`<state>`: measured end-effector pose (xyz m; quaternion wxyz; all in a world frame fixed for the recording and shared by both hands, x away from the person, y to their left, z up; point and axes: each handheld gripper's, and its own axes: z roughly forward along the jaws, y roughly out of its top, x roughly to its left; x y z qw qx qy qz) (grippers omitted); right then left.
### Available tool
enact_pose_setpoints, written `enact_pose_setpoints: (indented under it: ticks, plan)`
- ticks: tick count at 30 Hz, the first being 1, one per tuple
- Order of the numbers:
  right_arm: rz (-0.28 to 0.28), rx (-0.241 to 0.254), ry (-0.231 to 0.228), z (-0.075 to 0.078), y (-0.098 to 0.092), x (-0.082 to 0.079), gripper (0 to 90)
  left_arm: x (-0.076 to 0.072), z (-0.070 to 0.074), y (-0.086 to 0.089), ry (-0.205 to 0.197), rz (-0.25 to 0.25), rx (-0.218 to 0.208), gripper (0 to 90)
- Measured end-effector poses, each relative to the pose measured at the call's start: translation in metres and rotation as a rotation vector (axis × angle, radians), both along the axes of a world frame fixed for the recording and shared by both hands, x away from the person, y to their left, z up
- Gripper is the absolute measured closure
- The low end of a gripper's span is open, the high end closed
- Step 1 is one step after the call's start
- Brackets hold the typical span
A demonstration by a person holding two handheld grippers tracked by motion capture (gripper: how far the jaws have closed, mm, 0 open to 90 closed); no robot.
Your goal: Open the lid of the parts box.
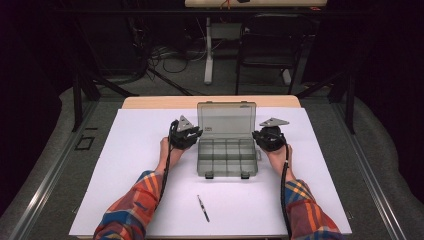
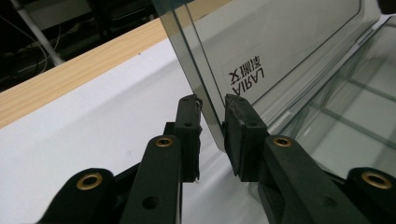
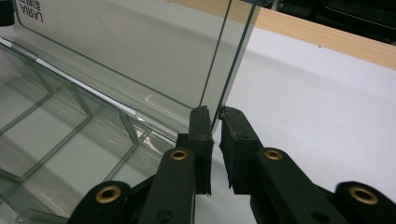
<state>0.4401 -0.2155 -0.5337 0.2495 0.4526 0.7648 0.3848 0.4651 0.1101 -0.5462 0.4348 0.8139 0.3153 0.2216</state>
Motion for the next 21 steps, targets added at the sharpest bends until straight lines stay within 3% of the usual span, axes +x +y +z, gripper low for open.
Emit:
enact_pose_setpoints:
  ticks: [4, 7, 14, 21]
  plan:
    - [-0.003, -0.003, -0.002, 0.000, 0.000, 0.000, 77.3, 0.000, -0.001, 0.000, -0.007, 0.034, 0.018, 66.9]
    - [-0.003, 0.008, -0.011, 0.003, -0.002, -0.002, 69.7, -0.001, 0.002, 0.002, -0.007, 0.045, 0.011, 52.2]
    - [-0.001, 0.035, -0.006, 0.007, -0.010, -0.014, 40.3, -0.008, 0.013, 0.012, 0.019, 0.048, 0.007, 23.2]
    - [0.022, 0.053, -0.006, 0.012, -0.017, -0.034, 22.5, -0.026, 0.018, 0.027, 0.025, 0.022, 0.012, 15.0]
